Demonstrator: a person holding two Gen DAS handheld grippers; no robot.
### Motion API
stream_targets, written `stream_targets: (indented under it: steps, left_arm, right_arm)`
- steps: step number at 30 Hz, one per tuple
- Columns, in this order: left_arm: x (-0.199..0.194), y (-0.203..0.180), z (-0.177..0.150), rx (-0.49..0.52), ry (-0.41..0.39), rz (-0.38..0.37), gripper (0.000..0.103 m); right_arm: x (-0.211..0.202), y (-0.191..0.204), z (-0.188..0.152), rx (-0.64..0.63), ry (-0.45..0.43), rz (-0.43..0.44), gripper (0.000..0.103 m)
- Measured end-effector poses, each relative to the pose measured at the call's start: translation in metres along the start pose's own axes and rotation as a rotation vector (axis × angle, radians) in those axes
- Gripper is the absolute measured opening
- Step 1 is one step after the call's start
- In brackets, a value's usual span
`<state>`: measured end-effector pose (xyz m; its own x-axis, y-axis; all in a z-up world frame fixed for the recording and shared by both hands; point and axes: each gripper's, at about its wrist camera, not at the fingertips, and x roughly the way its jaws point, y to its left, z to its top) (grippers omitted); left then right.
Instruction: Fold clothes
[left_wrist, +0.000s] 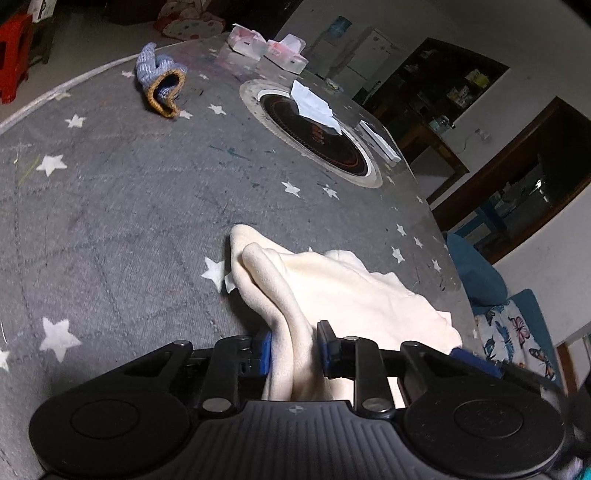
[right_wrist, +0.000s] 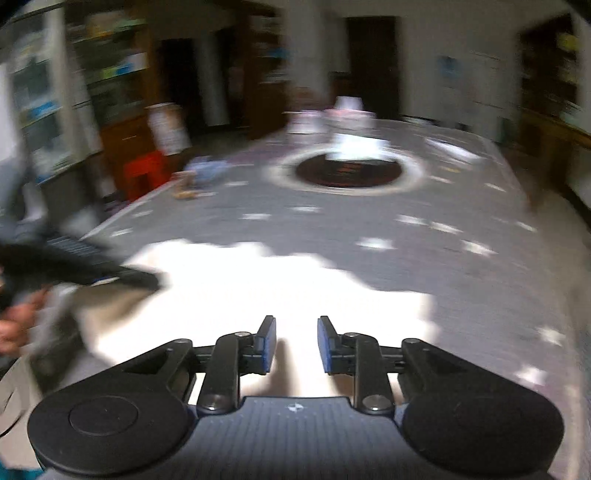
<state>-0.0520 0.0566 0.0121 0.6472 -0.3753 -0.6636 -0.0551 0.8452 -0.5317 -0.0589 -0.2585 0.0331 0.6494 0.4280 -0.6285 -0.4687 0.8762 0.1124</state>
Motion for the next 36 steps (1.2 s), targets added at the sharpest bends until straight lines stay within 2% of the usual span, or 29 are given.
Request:
stream_targets:
  steps: [3,7,11,12,13,15,21,28,36]
  left_arm:
    - [0.001,-0.001,0.001,0.009,-0.003,0.009,0.026]
    - [0.003,-0.005,0.003,0.041,-0.003,0.03,0.026]
    - [0.006,-0.01,0.004,0.075,-0.001,0.051,0.026]
    - [0.007,-0.012,0.005,0.085,0.0,0.057,0.026]
    - [0.008,-0.014,0.005,0.094,0.001,0.06,0.025]
    - [0.009,-0.02,0.008,0.12,0.001,0.063,0.022]
    - [0.009,-0.045,0.026,0.193,-0.018,0.023,0.016]
    - [0.025,-0.089,0.043,0.266,-0.032,-0.034,0.015]
    - [0.057,-0.142,0.056,0.337,-0.019,-0.079,0.015]
  right_arm:
    - [0.01,-0.041,-0.004,0.101,0.012,-0.093,0.031]
    - [0.016,-0.064,-0.01,0.2,0.019,-0.077,0.038]
    - [0.02,-0.06,-0.012,0.208,0.004,-0.037,0.039]
    - [0.021,-0.059,-0.011,0.206,0.006,-0.025,0.03]
    - [0.023,-0.057,-0.009,0.207,0.011,-0.009,0.015]
    - [0.022,-0.054,-0.006,0.205,0.008,0.002,0.011]
    - [-0.008,-0.055,0.011,0.186,-0.071,-0.011,0.01]
    - [-0.045,-0.074,0.043,0.154,-0.162,-0.113,0.01]
    - [-0.059,-0.109,0.061,0.151,-0.189,-0.228,0.01]
